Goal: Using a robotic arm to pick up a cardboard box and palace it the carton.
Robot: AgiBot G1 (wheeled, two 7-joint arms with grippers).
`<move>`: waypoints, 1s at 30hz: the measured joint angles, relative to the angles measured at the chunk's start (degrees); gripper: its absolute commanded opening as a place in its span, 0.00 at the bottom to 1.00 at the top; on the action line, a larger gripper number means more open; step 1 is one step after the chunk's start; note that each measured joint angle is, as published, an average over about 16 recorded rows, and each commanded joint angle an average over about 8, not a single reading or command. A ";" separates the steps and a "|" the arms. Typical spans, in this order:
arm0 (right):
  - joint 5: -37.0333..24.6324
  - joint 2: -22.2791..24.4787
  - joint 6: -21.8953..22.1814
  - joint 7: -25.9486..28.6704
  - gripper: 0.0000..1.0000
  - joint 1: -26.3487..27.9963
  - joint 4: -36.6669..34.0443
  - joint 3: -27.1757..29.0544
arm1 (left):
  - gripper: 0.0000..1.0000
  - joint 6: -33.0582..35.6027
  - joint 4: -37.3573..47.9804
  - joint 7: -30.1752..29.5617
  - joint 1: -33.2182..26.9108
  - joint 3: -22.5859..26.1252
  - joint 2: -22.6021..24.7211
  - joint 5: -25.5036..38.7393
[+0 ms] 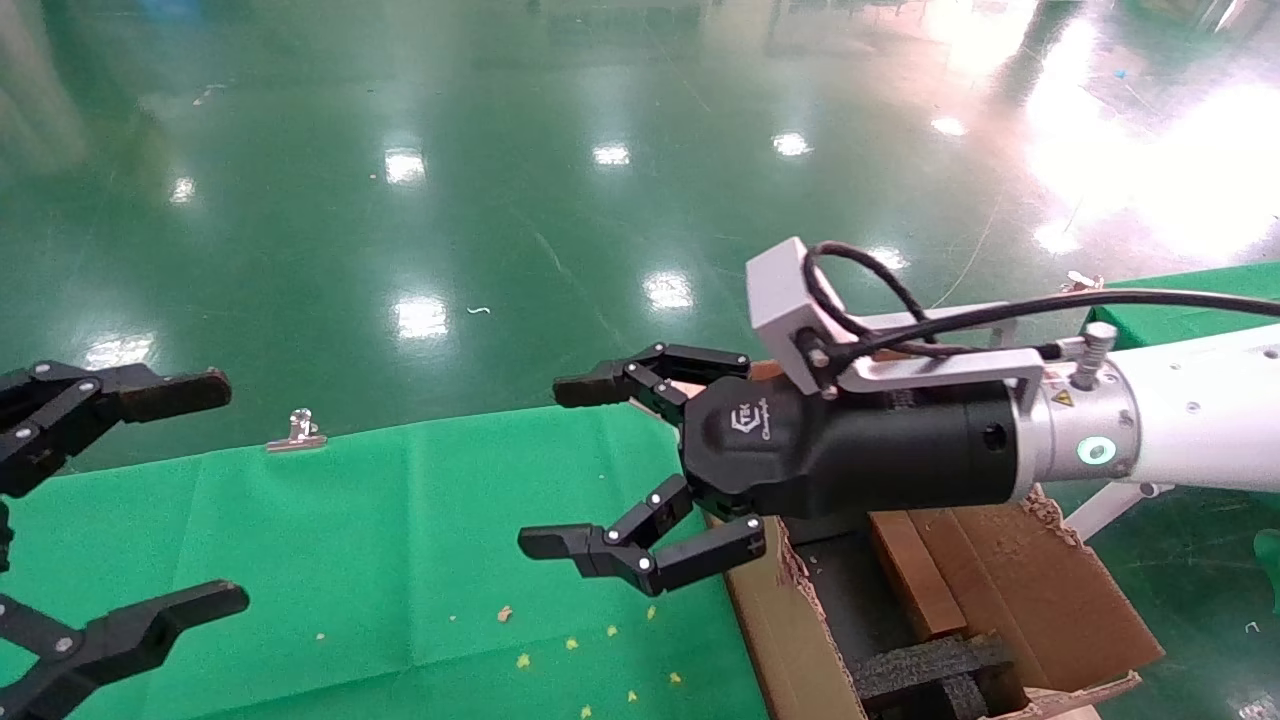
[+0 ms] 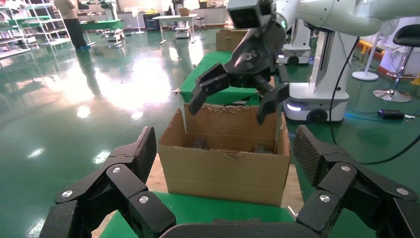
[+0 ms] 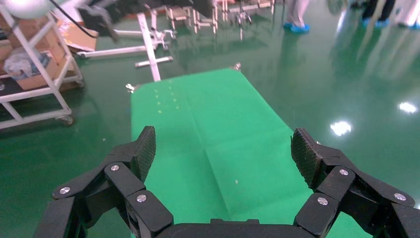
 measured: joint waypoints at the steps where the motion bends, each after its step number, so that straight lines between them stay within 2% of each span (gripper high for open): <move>1: 0.08 -0.18 -0.57 -0.41 1.00 -0.67 0.03 1.16 | 1.00 0.00 0.00 0.00 0.00 0.00 0.00 0.00; 16: 1.19 -2.57 -8.25 -5.85 1.00 -9.60 0.35 16.72 | 1.00 -0.01 0.01 0.00 0.01 0.00 0.00 -0.01; 22: 1.38 -2.95 -9.47 -6.64 1.00 -11.00 0.39 19.14 | 1.00 -0.01 0.02 0.00 0.01 0.00 0.00 -0.01; 30: 1.42 -2.94 -9.39 -6.59 1.00 -10.90 0.39 18.94 | 1.00 -0.01 0.02 0.01 0.01 0.00 -0.01 -0.01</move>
